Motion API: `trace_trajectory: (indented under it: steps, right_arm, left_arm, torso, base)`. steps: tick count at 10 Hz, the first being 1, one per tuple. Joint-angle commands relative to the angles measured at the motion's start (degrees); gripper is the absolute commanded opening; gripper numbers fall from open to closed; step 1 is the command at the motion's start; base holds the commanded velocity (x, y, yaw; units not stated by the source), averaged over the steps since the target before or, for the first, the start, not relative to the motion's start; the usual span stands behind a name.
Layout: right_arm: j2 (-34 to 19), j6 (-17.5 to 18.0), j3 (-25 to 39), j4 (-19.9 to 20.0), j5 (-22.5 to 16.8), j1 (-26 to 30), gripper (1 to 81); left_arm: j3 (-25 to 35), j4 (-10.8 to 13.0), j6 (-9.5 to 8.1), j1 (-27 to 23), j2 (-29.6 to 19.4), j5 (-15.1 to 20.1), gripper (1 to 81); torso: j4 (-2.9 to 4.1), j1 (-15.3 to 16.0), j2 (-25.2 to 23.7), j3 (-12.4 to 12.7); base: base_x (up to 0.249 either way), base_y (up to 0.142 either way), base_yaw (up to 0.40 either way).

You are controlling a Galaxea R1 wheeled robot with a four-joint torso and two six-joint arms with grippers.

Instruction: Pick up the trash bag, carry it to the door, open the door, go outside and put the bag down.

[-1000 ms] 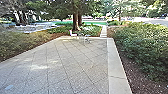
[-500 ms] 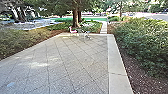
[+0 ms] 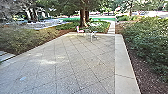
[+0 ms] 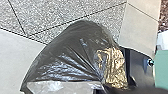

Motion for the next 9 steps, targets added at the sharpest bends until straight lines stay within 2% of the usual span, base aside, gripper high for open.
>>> trace_trajectory:
  steps: [1, 2, 3, 5, 7, 8, 9]
  right_arm:
    - [1.77, 0.21, 1.43, -0.09, -3.44, 1.83, 81.1]
    - [1.85, 0.21, 1.43, -0.09, -3.44, 1.83, 81.1]
    - [1.85, 0.21, 1.43, -0.09, -3.44, 1.83, 81.1]
    - [1.77, 0.29, 1.43, 0.08, -3.44, 1.83, 81.1]
    - [1.68, 0.29, 1.43, 0.35, -3.44, 1.65, 81.1]
    - [1.68, 0.29, 1.43, 0.35, -3.44, 1.65, 81.1]
    - [1.68, 0.29, 1.43, 0.18, -3.44, 1.74, 81.1]
  left_arm:
    - [0.68, -4.02, -0.29, -9.87, -3.34, 8.52, 1.0]
    - [0.50, -4.64, -0.29, -12.59, -3.43, 9.77, 1.0]
    - [0.41, -5.35, -0.20, -14.98, -3.60, 11.63, 1.0]
    - [0.06, -6.22, -0.20, -19.73, -4.13, 15.31, 1.0]
    - [-1.34, -7.55, -0.20, -24.74, -4.04, 19.01, 1.0]
    - [-1.61, -7.99, -0.20, -27.10, -3.87, 20.86, 1.0]
    - [-3.09, -8.51, -0.20, -30.17, -3.26, 22.60, 1.0]
  torso:
    - [-0.19, 0.00, 0.00, 0.00]
    - [0.81, 0.00, 0.00, -2.72]
    - [1.05, 0.00, 0.00, -5.16]
    - [1.05, -0.02, 0.00, -7.46]
    - [1.05, 0.02, 0.05, -11.15]
    - [1.05, 0.02, 0.05, -7.89]
    - [1.07, 0.02, 0.06, -9.16]
  base:
    - [0.000, 0.000, 0.000]
    - [0.000, 0.000, 0.000]
    - [0.000, 0.000, 0.000]
    - [0.000, 0.000, 0.000]
    - [0.000, 0.000, 0.000]
    - [0.000, 0.000, 0.000]
    - [0.000, 0.000, 0.000]
